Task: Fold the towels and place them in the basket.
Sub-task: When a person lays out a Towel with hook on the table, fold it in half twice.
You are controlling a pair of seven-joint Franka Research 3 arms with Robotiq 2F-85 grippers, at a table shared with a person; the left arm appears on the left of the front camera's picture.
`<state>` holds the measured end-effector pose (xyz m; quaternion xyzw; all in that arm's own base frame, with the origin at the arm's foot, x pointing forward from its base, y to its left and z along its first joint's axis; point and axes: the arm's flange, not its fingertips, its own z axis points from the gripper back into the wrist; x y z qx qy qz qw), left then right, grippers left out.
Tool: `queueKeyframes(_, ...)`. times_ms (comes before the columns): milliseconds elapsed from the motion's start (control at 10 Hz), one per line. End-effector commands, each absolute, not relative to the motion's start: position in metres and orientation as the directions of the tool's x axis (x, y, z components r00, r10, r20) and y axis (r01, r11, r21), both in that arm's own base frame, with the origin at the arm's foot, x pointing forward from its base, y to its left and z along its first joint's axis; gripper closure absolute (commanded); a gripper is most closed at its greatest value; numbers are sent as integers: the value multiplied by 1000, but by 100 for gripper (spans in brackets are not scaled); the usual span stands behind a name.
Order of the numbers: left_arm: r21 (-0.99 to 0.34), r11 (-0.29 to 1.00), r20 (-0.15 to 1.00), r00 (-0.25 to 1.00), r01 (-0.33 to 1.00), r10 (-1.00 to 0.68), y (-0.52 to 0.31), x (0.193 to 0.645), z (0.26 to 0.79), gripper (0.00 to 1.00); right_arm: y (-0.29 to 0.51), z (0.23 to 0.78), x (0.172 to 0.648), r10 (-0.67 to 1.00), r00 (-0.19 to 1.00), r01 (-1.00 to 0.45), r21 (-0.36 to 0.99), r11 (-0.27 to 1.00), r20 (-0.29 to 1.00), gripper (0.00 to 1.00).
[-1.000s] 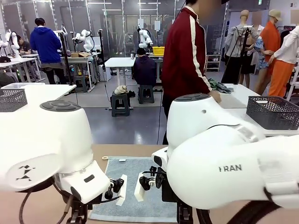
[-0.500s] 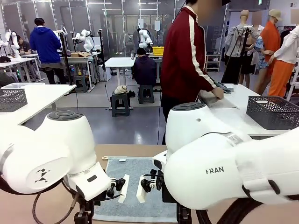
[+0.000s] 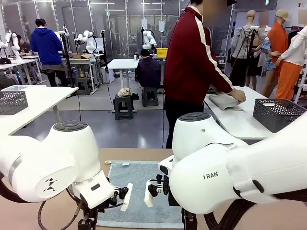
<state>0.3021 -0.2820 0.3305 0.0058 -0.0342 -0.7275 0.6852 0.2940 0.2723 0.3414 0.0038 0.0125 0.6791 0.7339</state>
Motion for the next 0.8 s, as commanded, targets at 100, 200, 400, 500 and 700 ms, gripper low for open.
queueKeyframes(100,86,-75,26,-78,993,-997,-248,280,304,0,237,310,279,1000,15,-1000,2,15,-9,0)
queueKeyframes(200,86,-74,23,-76,994,-997,-247,282,302,0,236,306,282,1000,6,-1000,0,6,-18,0)
queueKeyframes(400,90,-80,18,-82,993,-997,-245,285,299,0,231,296,286,1000,11,-1000,11,12,-22,0)
queueKeyframes(500,91,-85,12,-86,992,-996,-245,287,297,0,229,292,288,999,19,-1000,17,20,-27,0)
queueKeyframes(700,84,-85,5,-86,993,-996,-242,289,293,0,227,285,291,999,35,-999,22,36,-34,0)
